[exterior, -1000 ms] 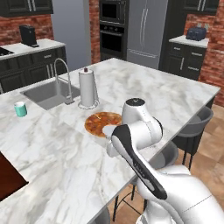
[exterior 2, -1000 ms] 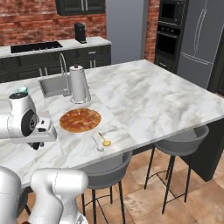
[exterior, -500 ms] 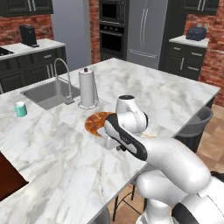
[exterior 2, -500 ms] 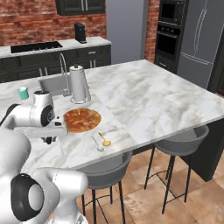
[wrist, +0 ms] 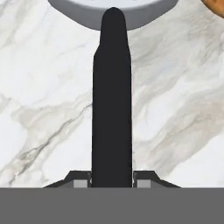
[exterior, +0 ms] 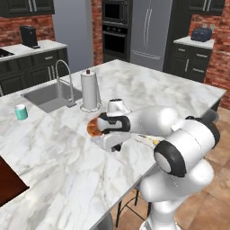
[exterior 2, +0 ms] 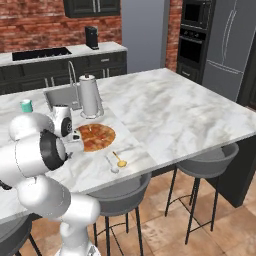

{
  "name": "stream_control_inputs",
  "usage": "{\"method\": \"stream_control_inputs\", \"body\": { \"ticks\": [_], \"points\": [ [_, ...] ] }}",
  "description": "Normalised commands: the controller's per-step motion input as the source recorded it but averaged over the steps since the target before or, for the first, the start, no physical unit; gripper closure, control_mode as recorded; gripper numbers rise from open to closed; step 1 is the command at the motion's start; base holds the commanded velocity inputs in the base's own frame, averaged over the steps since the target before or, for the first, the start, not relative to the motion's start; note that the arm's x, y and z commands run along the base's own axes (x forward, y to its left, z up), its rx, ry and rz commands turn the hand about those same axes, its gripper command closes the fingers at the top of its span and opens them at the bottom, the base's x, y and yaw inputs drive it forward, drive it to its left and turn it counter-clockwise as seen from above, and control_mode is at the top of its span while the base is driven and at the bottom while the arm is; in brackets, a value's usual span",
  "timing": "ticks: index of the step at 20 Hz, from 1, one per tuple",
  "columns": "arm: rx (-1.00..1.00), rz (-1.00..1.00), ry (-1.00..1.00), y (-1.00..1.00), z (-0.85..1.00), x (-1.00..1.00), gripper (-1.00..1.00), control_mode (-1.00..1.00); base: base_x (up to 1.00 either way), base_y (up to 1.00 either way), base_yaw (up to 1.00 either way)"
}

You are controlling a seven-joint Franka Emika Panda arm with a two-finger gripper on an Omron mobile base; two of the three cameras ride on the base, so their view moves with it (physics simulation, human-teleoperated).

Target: Take the pizza cutter from the drawer on the left and place it on the dining counter for cutting.

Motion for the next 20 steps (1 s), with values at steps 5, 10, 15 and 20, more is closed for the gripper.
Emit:
{"method": "stream_control_inputs", "body": {
  "ticks": [5,10,15,20],
  "points": [
    [-0.09,0.19,0.01,0.47,-0.46,0.46,1.0,-1.0,0.0,0.0,0.0],
    [-0.05,0.14,0.04,0.24,-0.43,0.5,1.0,-1.0,0.0,0.0,0.0],
    [-0.03,0.09,0.12,0.11,-0.36,0.36,1.0,-1.0,0.0,0.0,0.0],
    [-0.02,0.08,0.16,0.13,-0.37,0.37,1.0,-1.0,0.0,0.0,0.0]
  ]
}}
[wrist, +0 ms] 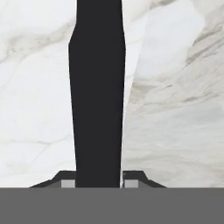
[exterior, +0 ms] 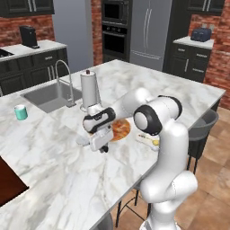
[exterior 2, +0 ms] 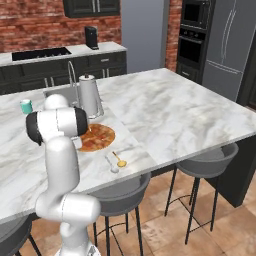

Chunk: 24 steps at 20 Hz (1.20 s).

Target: Take the pizza cutter from the drawer on the left and place it on the dining counter for cutting.

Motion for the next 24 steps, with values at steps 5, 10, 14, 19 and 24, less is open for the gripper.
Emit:
{"method": "stream_control_inputs", "body": {
  "ticks": [5,10,14,19,24],
  "points": [
    [-0.04,0.08,0.13,0.17,-0.38,0.22,-1.0,-1.0,0.0,0.0,0.0],
    [-0.1,0.06,0.02,0.2,-0.19,0.0,-1.0,-1.0,0.0,0.0,0.0],
    [-0.09,0.0,0.0,0.15,0.05,-0.04,-1.0,-1.0,0.0,0.0,0.0],
    [0.0,0.0,-0.01,0.13,0.21,-0.14,-1.0,-1.0,0.0,0.0,0.0],
    [0.0,0.0,-0.11,0.09,0.2,-0.26,-1.0,-1.0,0.0,0.0,0.0]
  ]
}}
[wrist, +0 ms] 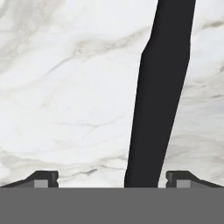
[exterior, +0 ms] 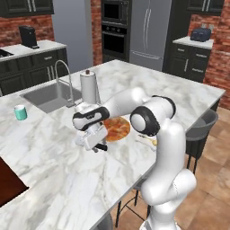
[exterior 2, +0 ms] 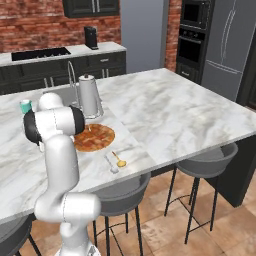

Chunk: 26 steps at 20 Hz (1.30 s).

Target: Take the pizza cutter from the drawer on the left and place it on the dining counter for cutting.

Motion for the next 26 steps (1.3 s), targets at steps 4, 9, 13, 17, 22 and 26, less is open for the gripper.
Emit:
{"method": "stream_control_inputs", "body": {
  "ticks": [4,9,13,17,22,26],
  "points": [
    [0.01,0.0,-0.17,0.02,0.2,-0.32,-1.0,-1.0,0.0,0.0,0.0],
    [0.02,0.0,-0.28,0.0,0.17,-0.37,-1.0,-1.0,0.0,0.0,0.0],
    [0.12,-0.01,-0.17,0.0,0.24,-0.39,-1.0,-1.0,0.0,0.0,0.0],
    [0.16,-0.02,-0.2,0.0,0.25,-0.43,-1.0,-1.0,0.0,0.0,0.0],
    [0.18,-0.03,-0.13,-0.03,0.27,-0.49,-1.0,-1.0,0.0,0.0,0.0],
    [0.2,-0.03,-0.08,-0.11,0.24,-0.54,-1.0,-1.0,0.0,0.0,0.0]
  ]
}}
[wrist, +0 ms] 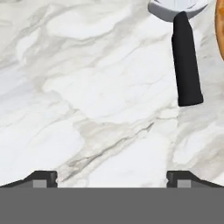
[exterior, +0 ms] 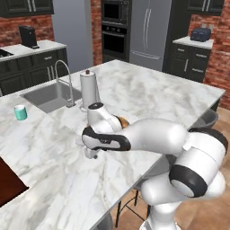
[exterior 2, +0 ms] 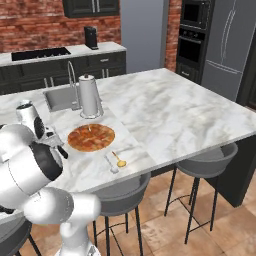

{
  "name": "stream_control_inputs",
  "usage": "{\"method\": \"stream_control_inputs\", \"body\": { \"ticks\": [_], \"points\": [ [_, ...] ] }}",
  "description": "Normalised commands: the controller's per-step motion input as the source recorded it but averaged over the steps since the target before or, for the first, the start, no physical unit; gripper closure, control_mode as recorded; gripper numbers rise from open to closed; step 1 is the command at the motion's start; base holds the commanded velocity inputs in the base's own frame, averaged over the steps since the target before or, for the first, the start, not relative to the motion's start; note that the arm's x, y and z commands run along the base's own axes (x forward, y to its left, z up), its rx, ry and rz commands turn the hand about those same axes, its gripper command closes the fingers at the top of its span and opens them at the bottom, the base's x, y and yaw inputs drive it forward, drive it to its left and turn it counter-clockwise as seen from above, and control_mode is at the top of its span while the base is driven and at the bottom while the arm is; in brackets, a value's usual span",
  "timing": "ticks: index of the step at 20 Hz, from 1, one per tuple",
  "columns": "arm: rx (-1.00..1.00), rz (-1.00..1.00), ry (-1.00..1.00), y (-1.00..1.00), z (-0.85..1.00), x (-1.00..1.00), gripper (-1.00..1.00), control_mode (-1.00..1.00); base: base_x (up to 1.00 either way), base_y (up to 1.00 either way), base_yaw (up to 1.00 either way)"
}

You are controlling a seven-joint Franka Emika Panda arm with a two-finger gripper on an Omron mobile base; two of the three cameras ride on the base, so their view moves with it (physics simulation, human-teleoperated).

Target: Take the pizza cutter from the drawer on the left and place it on the dining counter for cutting.

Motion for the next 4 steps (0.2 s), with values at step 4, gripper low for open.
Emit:
{"method": "stream_control_inputs", "body": {
  "ticks": [4],
  "points": [
    [0.19,0.0,-0.05,-0.18,0.18,-0.51,-1.0,-1.0,0.0,0.0,0.0]
  ]
}}
